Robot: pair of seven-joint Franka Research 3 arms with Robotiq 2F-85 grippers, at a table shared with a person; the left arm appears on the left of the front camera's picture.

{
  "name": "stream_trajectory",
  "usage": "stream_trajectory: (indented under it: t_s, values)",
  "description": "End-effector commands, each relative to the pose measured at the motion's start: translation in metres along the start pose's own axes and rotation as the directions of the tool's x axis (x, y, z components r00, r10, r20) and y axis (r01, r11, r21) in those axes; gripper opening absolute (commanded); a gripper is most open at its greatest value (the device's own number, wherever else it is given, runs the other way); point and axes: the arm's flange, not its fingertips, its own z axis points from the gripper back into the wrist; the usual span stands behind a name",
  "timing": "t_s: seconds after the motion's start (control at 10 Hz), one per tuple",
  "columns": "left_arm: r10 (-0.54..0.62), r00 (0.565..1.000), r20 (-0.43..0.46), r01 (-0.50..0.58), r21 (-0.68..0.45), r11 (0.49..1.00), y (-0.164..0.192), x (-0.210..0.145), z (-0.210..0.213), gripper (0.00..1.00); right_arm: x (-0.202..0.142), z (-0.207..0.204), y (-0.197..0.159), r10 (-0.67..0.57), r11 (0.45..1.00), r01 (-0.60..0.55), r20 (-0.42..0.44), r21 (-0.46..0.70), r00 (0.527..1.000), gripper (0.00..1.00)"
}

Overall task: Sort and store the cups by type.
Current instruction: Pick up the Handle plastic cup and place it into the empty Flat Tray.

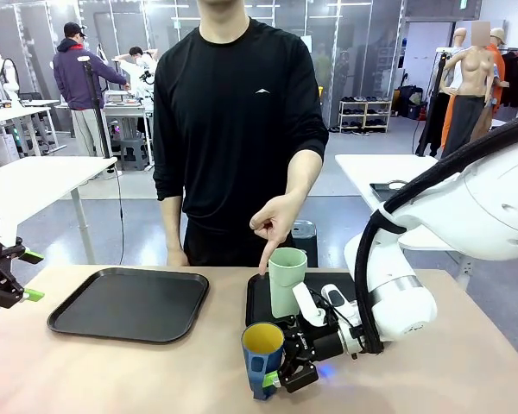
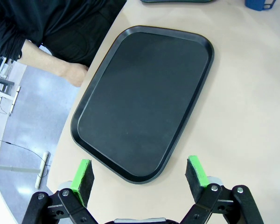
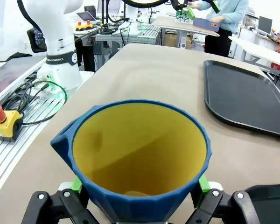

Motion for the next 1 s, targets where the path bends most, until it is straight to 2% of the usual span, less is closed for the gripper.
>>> stream_trajectory:
  t_s: [0.0,0.1,0.2,0.3,0.4,0.5,0.6,0.7,0.9]
  values:
    - [-0.02,1.0,-0.006,0.02,0.018,1.0,-0.003,-0.002,-0.002,1.0,-0.008,-0.006,0.002,0.049,0.999,-0.049,-0.006,-0.019,0.999,0.97]
    - [-0.02,1.0,-0.006,0.02,0.018,1.0,-0.003,-0.002,-0.002,1.0,-0.009,-0.005,0.002,0.053,0.999,-0.053,-0.005,-0.007,0.999,0.82]
    - [-0.02,1.0,-0.006,0.02,0.018,1.0,-0.003,-0.002,-0.002,1.0,-0.009,-0.005,0.002,0.045,0.999,-0.045,-0.004,0.003,0.999,0.78]
    - [-0.02,1.0,-0.006,0.02,0.018,1.0,-0.003,-0.002,-0.002,1.0,-0.01,-0.004,0.002,0.038,0.999,-0.038,-0.005,0.004,0.999,0.62]
    - [-0.02,1.0,-0.006,0.02,0.018,1.0,-0.003,-0.002,-0.002,1.0,-0.01,-0.003,0.001,0.038,0.999,-0.038,-0.006,0.004,0.999,0.58]
    - [-0.02,1.0,-0.006,0.02,0.018,1.0,-0.003,-0.002,-0.002,1.0,-0.01,-0.003,0.001,0.034,0.999,-0.034,-0.009,0.003,0.999,0.42]
    - [-0.02,1.0,-0.006,0.02,0.018,1.0,-0.003,-0.002,-0.002,1.0,-0.01,-0.002,0.0,0.031,1.0,-0.031,-0.01,0.001,0.999,0.39]
    - [-0.02,1.0,-0.006,0.02,0.018,1.0,-0.003,-0.002,-0.002,1.0,-0.009,-0.002,0.0,0.024,1.0,-0.024,-0.015,0.008,1.0,0.23]
    - [-0.02,1.0,-0.006,0.02,0.018,1.0,-0.003,-0.002,-0.002,1.0,0.001,-0.003,0.002,0.016,1.0,-0.016,-0.009,-0.004,1.0,0.19]
